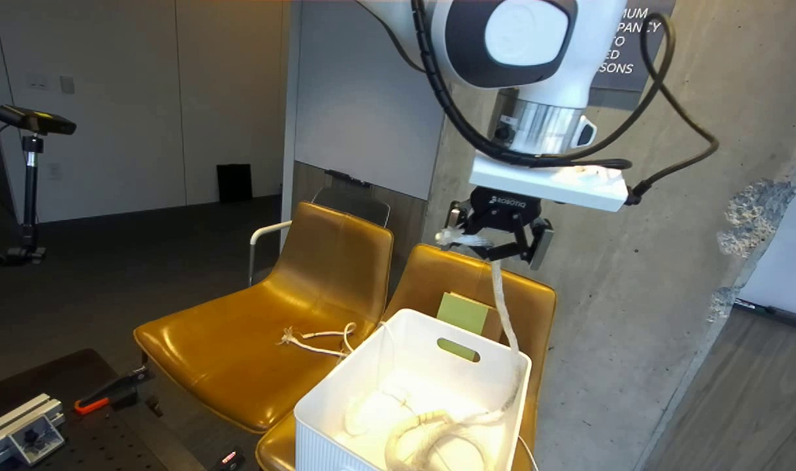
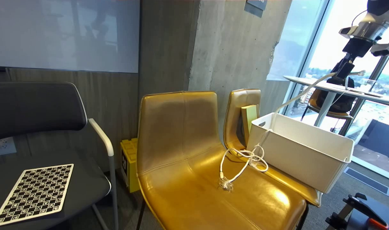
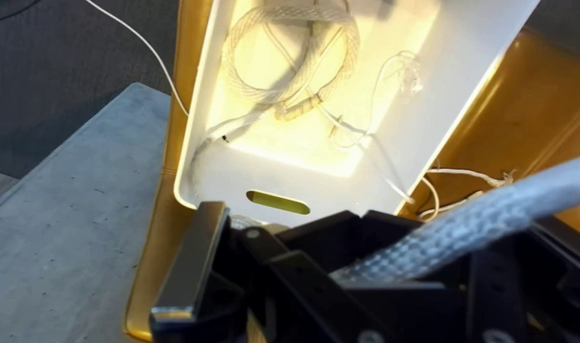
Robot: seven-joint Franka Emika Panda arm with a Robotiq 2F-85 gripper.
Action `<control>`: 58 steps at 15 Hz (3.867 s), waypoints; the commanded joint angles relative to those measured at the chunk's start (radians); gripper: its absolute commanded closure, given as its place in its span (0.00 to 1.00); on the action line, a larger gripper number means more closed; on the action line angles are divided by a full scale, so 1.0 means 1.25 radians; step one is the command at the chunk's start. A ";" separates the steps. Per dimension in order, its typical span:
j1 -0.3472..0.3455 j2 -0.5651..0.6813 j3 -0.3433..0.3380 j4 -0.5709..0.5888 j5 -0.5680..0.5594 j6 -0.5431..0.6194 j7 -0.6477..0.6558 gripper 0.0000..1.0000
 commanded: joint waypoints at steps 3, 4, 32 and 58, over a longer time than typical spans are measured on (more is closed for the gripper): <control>0.082 -0.157 -0.027 -0.285 0.016 0.097 -0.028 0.93; 0.098 -0.179 -0.029 -0.330 0.015 0.120 -0.020 0.74; 0.579 -0.287 -0.003 -0.672 0.041 0.676 -0.238 0.00; 0.768 0.377 -0.423 -0.322 -0.629 1.078 -0.155 0.00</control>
